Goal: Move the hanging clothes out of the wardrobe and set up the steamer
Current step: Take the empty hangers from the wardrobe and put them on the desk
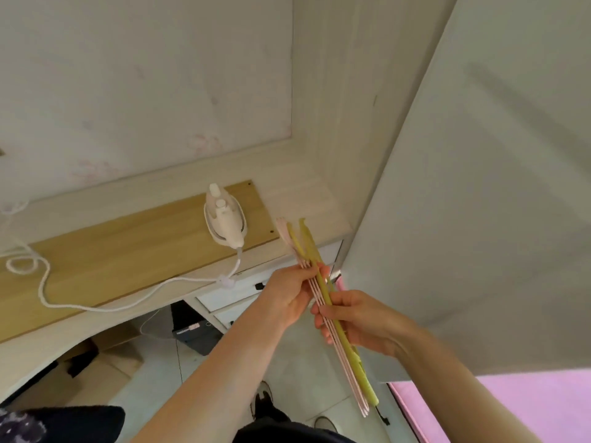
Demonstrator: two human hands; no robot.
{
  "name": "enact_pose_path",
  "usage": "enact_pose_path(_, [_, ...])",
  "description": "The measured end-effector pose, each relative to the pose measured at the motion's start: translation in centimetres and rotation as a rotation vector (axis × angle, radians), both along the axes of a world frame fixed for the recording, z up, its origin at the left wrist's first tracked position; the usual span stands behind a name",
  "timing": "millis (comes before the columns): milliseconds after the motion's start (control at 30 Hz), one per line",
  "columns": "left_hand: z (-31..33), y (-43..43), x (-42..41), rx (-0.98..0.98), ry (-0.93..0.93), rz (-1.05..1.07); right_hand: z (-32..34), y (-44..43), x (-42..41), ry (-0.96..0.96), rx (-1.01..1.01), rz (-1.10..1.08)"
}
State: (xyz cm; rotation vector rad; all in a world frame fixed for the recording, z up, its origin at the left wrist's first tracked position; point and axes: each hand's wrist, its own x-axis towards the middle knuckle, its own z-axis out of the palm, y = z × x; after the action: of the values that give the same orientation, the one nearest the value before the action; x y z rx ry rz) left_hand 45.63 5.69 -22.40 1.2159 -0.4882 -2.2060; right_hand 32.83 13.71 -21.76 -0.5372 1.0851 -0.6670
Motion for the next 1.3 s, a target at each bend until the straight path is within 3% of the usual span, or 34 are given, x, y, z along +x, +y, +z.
enact_pose_path(100, [0.4, -3.0, 1.3, -0.121, -0.145, -0.13, -0.2, -2.0, 1.3, -0.043, -0.005, -0.076])
enact_pose_path(233, [2.2, -6.4, 3.2, -0.523, -0.667, -0.386, -0.2, -4.1, 2.8, -0.095, -0.043, -0.144])
enact_pose_path(333, [3.5, -8.3, 4.1, -0.718, -0.851, -0.414, -0.1, -5.4, 3.4, -0.106, -0.06, -0.161])
enact_pose_path(400, [4.3, -9.3, 4.6, -0.838, -0.82, -0.385, 0.0, -6.4, 3.5, -0.084, -0.076, -0.147])
enact_pose_path(467, [5.3, -9.9, 4.6, -0.897, -0.66, -0.396, 0.0, -7.3, 3.4, -0.048, -0.085, -0.144])
enact_pose_path(667, [6.6, -13.0, 3.4, -0.66, -0.299, -0.282, -0.1, -10.5, 1.9, 0.006, -0.067, -0.137])
enact_pose_path(967, [8.2, -18.3, -0.3, -0.603, -0.245, -0.195, 0.3, -16.4, -1.2, 0.133, -0.095, -0.154])
enact_pose_path(1300, [5.5, -24.5, -2.7, -0.502, -0.411, -0.106, -2.4, -23.9, -3.7, 0.621, -0.19, -0.156])
